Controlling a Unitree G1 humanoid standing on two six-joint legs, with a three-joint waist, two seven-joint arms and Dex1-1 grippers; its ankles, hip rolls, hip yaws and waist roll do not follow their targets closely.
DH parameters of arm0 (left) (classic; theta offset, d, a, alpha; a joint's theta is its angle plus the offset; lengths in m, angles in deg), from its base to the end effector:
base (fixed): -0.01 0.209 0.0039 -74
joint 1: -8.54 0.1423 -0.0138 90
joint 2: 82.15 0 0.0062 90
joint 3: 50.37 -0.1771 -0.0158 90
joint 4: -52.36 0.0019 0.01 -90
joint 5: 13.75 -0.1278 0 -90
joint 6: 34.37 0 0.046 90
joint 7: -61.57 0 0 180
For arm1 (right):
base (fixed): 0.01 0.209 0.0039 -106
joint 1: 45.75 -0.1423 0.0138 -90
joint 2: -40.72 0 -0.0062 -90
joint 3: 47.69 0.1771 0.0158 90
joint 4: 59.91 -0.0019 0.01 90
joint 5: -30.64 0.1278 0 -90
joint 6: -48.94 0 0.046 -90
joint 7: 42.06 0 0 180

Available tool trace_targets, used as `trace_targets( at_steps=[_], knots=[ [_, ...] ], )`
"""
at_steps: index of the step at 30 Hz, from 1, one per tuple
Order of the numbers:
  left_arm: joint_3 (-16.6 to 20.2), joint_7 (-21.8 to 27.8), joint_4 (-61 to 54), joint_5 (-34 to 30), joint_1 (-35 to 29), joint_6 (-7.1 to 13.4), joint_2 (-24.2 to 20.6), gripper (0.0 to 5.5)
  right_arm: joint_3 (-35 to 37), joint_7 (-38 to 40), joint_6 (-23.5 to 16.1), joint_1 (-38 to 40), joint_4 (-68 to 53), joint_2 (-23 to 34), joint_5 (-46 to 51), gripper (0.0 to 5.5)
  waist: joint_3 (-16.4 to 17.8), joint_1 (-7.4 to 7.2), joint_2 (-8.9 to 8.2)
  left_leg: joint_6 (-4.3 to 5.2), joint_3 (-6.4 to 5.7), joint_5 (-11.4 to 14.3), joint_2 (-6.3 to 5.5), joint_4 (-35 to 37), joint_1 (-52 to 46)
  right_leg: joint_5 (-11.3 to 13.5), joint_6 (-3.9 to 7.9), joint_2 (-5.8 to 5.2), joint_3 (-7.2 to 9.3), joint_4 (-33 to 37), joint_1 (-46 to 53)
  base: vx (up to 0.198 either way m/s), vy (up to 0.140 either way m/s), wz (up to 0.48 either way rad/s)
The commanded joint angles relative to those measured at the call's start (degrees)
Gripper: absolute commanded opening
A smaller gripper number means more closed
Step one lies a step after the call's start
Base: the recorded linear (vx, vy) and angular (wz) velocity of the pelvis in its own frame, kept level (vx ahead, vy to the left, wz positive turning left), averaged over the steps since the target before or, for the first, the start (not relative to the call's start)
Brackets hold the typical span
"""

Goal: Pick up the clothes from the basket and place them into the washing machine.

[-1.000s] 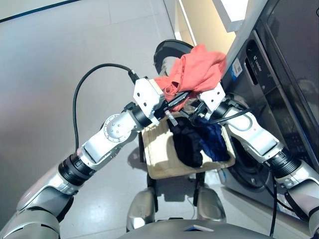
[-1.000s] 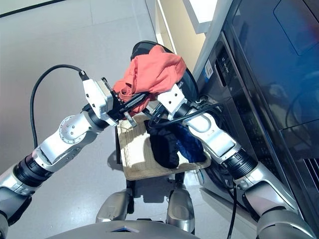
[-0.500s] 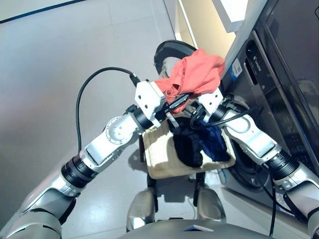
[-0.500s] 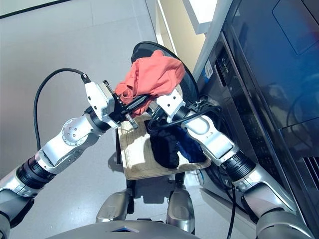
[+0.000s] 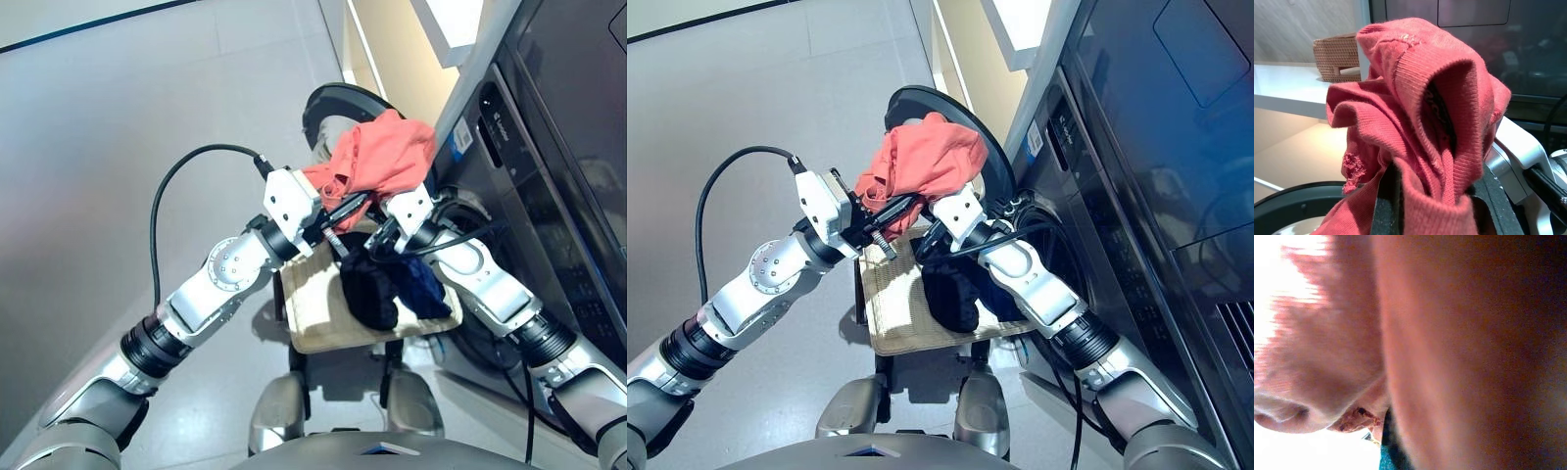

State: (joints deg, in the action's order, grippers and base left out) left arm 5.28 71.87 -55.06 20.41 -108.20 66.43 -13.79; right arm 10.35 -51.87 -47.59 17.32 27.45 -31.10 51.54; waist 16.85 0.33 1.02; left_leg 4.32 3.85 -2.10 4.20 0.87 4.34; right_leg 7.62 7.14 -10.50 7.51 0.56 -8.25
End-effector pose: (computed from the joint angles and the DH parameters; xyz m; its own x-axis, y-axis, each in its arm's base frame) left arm 0.2161 0.1229 0.1618 0.4649 -0.8060 0.3663 0.7629 0.5747 0.2962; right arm 0.2430 -0.1368 0.1323 0.6739 0.7215 0.1588 -0.6199 0.6692 -0.4098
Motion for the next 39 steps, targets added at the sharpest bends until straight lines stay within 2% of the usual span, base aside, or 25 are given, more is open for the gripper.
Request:
trace_targets(
  at_steps=[1, 2, 3, 6, 24, 29, 39],
  knots=[
    [2.9, -0.4, -4.3, -1.1, -0.1, 3.9, 1.3, 0.0, 4.5, 2.5, -5.7, 0.4, -3.4, -4.4, -0.8, 0.0, -2.6, 1.24, -2.97, -1.02, 1.69, -1.5, -2.03, 3.3, -0.5, -2.1, 4.39, -2.76, -1.64, -2.1, 1.1, 0.0, 0.0, 0.0],
    [3.2, -0.6, -4.0, -1.1, 0.2, 4.0, 1.6, 0.0, 5.1, 3.1, -6.1, 0.7, -3.2, -4.9, -1.3, 0.0, -2.6, 1.23, -2.91, -1.04, 1.68, -1.5, -2.02, 3.3, -0.5, -2.2, 4.4, -2.76, -1.56, -2.2, 1.1, 0.0, 0.0, 0.0],
    [3.4, -0.8, -3.8, -1.2, 0.5, 4.1, 1.7, 0.52, 5.6, 3.7, -6.3, 1.2, -2.7, -5.4, -1.4, 0.0, -2.6, 1.2, -2.85, -1.05, 1.66, -1.5, -2.02, 3.3, -0.4, -2.3, 4.38, -2.76, -1.56, -2.2, 1.0, 0.0, 0.0, 0.0],
    [4.1, -1.2, -3.8, -2.1, 1.3, 4.1, 1.6, 5.5, 6.7, 5.0, -6.8, 2.9, -2.5, -6.2, -3.1, 0.0, -2.4, 1.19, -2.75, -1.04, 1.61, -1.5, -1.97, 3.3, -0.4, -2.4, 4.35, -2.77, -1.49, -2.4, 1.0, 0.0, 0.0, 0.0],
    [5.6, -5.1, -2.8, -4.7, 2.3, 4.9, 2.5, 5.5, 10.4, 13.7, -9.0, 8.1, 2.4, -10.7, -7.5, 0.0, -2.1, 1.04, -2.4, -1.13, 1.76, -1.1, -1.67, 2.9, -0.8, -2.8, 4.31, -2.58, -1.26, -2.3, 1.5, 0.0, 0.0, 0.0],
    [5.5, -6.0, -2.7, -4.4, 2.7, 5.4, 2.7, 5.5, 11.1, 17.4, -10.3, 9.2, 7.7, -13.2, -8.1, 0.0, -2.1, 1.09, -2.12, -1.2, 1.73, -0.9, -1.61, 2.6, -0.8, -2.9, 4.34, -2.56, -1.24, -2.4, 1.7, 0.0, 0.0, 0.0],
    [5.2, -7.4, -2.8, -3.7, 3.0, 6.1, 2.2, 5.5, 15.2, 22.1, -12.5, 14.4, 22.7, -18.2, -2.1, 0.0, -2.0, 0.5, -1.48, -1.18, 1.52, -0.7, -1.52, 2.6, -1.1, -3.3, 4.39, -2.44, -1.0, -2.4, 2.0, 0.0, 0.0, 0.0]
  ],
)
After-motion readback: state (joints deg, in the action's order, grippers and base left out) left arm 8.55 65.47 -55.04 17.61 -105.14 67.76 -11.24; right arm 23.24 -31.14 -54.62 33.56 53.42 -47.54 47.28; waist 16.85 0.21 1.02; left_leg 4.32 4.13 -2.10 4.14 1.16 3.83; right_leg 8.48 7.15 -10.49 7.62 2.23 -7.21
